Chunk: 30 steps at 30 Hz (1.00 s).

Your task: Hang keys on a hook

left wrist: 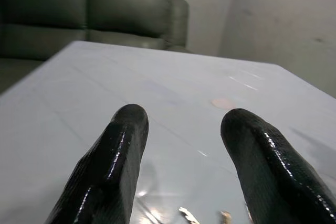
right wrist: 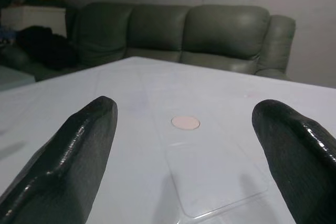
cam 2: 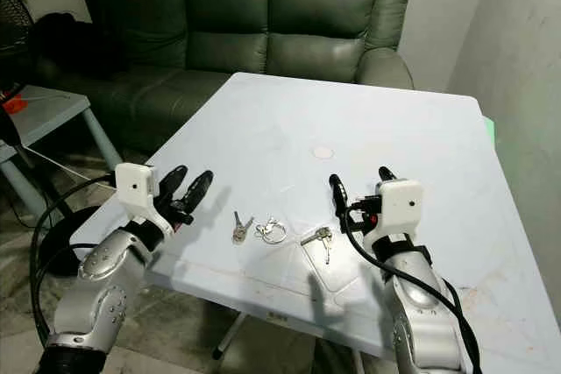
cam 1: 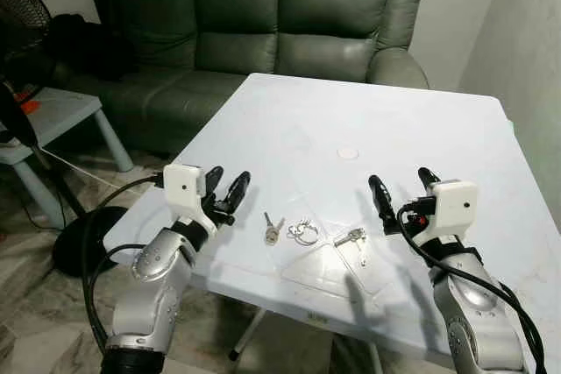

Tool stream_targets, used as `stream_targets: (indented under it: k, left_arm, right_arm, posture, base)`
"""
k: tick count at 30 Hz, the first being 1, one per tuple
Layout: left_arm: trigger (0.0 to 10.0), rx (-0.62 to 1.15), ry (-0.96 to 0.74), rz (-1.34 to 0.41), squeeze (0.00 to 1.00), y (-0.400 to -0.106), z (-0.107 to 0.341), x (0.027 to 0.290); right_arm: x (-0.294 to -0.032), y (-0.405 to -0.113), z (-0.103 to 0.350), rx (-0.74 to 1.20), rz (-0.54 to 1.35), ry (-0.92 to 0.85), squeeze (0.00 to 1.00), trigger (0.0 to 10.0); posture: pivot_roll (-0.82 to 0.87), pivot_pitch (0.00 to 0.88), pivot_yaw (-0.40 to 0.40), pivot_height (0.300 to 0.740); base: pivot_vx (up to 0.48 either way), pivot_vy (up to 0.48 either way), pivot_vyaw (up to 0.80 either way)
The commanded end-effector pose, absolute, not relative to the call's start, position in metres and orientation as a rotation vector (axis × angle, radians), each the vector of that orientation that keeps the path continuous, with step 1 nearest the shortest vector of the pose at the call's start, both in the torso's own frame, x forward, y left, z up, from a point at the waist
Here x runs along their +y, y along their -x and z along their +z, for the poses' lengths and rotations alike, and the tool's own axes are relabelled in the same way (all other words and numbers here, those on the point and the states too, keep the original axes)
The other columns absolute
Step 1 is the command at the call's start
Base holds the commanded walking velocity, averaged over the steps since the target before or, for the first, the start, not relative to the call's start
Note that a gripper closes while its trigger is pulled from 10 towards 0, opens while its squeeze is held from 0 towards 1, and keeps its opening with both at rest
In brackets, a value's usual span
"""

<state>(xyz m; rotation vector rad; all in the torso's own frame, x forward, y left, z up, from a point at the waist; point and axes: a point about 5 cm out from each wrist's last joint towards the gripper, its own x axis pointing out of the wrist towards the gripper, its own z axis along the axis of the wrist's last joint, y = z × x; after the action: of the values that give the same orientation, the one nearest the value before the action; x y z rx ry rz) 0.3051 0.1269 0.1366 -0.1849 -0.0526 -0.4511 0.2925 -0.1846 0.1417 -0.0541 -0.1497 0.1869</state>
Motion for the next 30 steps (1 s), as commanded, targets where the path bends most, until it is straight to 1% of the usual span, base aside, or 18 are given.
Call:
stream_targets:
  k: [1, 5, 7, 8, 11, 14, 18, 24, 28, 30]
  left_arm:
    - [10.0, -0.06, 0.159, -0.483, 0.0, -0.302, 0.139, 0.121]
    - [10.0, -0.043, 0.179, -0.524, 0.0, -0.294, 0.134, 0.107]
    - [10.0, -0.039, 0.183, -0.531, 0.0, -0.292, 0.133, 0.104]
    - [10.0, -0.028, 0.186, -0.554, 0.0, -0.287, 0.13, 0.098]
    - [10.0, -0.018, 0.195, -0.575, 0.0, -0.28, 0.127, 0.09]
    - [10.0, -0.013, 0.204, -0.582, 0.0, -0.278, 0.127, 0.087]
    - [10.0, -0.009, 0.208, -0.588, 0.0, -0.275, 0.127, 0.085]
    - [10.0, -0.009, 0.212, -0.584, 0.0, -0.274, 0.128, 0.086]
    - [10.0, -0.007, 0.211, -0.591, 0.0, -0.273, 0.129, 0.085]
    - [10.0, -0.005, 0.21, -0.595, 0.0, -0.272, 0.129, 0.084]
  right_arm:
    - [-0.186, -0.297, 0.146, -0.156, 0.197, 0.076, 0.0, 10.0]
    - [-0.192, -0.304, 0.149, -0.13, 0.216, 0.127, 0.0, 10.0]
    - [-0.193, -0.305, 0.148, -0.118, 0.225, 0.128, 0.0, 10.0]
    - [-0.194, -0.305, 0.147, -0.099, 0.245, 0.144, 0.0, 10.0]
    - [-0.196, -0.304, 0.138, -0.036, 0.291, 0.174, 0.0, 10.0]
    - [-0.194, -0.3, 0.133, -0.016, 0.336, 0.192, 0.0, 10.0]
    - [-0.194, -0.292, 0.118, 0.074, 0.4, 0.203, 0.0, 10.0]
    - [-0.191, -0.287, 0.115, 0.102, 0.457, 0.191, 0.0, 10.0]
    - [-0.183, -0.285, 0.115, 0.11, 0.499, 0.174, 0.0, 10.0]
    - [-0.178, -0.285, 0.113, 0.121, 0.49, 0.161, 0.0, 10.0]
  posture:
    - [0.13, 0.0, 0.039, 0.74]
    - [0.13, 0.0, 0.037, 0.74]
    - [0.13, 0.0, 0.035, 0.74]
    - [0.13, 0.0, 0.031, 0.74]
    - [0.13, 0.0, 0.029, 0.74]
    - [0.13, 0.0, 0.026, 0.74]
    - [0.13, 0.0, 0.021, 0.74]
    - [0.12, 0.0, 0.021, 0.74]
    - [0.12, 0.0, 0.02, 0.74]
    - [0.12, 0.0, 0.021, 0.74]
  base:
    - [0.0, 0.0, 0.0]
    - [0.0, 0.0, 0.0]
    - [0.0, 0.0, 0.0]
    - [0.0, 0.0, 0.0]
    - [0.0, 0.0, 0.0]
    - [0.0, 0.0, 0.0]
    - [0.0, 0.0, 0.0]
    - [0.0, 0.0, 0.0]
    - [0.0, 0.0, 0.0]
    - [0.0, 0.0, 0.0]
